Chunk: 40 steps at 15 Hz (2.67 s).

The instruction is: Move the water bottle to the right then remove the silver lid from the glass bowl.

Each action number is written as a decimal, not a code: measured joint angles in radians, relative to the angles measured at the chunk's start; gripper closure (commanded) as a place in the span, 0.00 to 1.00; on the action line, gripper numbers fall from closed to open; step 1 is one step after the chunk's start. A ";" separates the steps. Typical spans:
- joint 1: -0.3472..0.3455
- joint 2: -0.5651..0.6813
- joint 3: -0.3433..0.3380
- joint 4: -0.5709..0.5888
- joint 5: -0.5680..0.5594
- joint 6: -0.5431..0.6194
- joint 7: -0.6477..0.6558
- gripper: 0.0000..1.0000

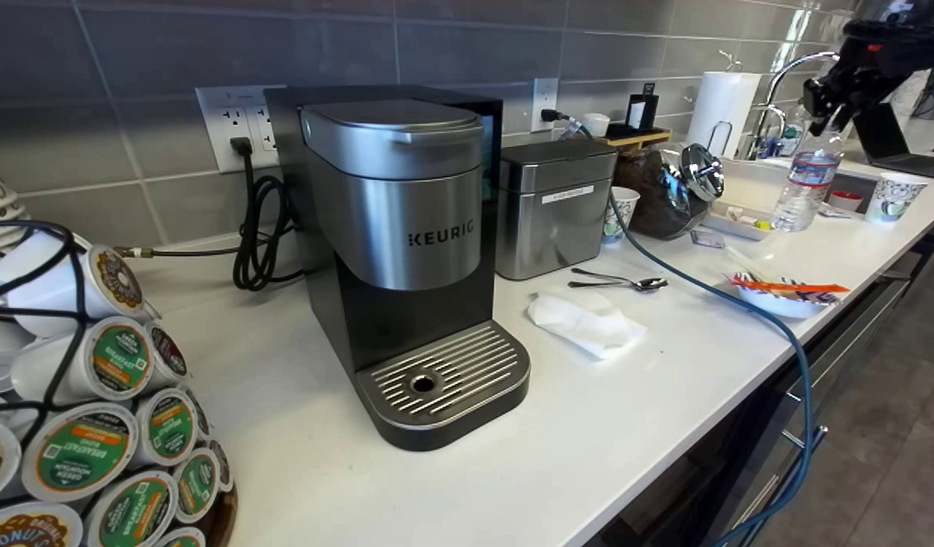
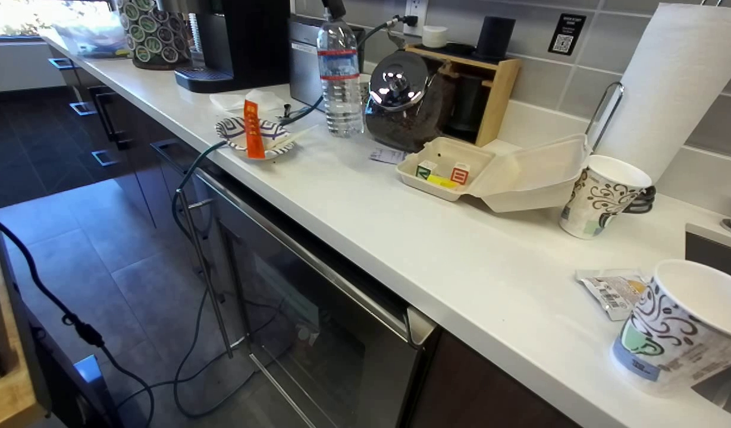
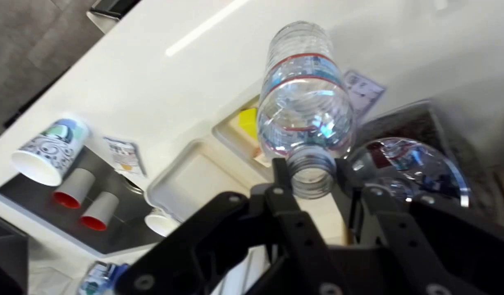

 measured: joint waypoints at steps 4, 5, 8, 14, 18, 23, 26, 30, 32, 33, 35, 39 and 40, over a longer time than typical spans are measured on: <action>-0.043 0.139 -0.107 0.139 0.122 -0.107 -0.037 0.69; -0.053 0.165 -0.122 0.167 0.158 -0.124 -0.059 0.69; -0.062 0.198 -0.128 0.204 0.184 -0.133 -0.070 0.92; -0.064 0.283 -0.191 0.283 0.193 -0.165 -0.016 0.92; -0.126 0.426 -0.223 0.482 0.342 -0.340 -0.011 0.92; -0.211 0.554 -0.223 0.736 0.511 -0.471 0.042 0.92; -0.225 0.617 -0.239 0.869 0.511 -0.475 0.131 0.69; -0.222 0.652 -0.241 0.914 0.511 -0.475 0.154 0.92; -0.220 0.660 -0.241 0.915 0.510 -0.475 0.154 0.92; -0.219 0.668 -0.241 0.917 0.510 -0.475 0.156 0.92; -0.219 0.689 -0.241 0.927 0.511 -0.475 0.164 0.92; -0.223 0.742 -0.239 0.977 0.511 -0.476 0.196 0.92; -0.225 0.756 -0.239 0.996 0.511 -0.478 0.205 0.92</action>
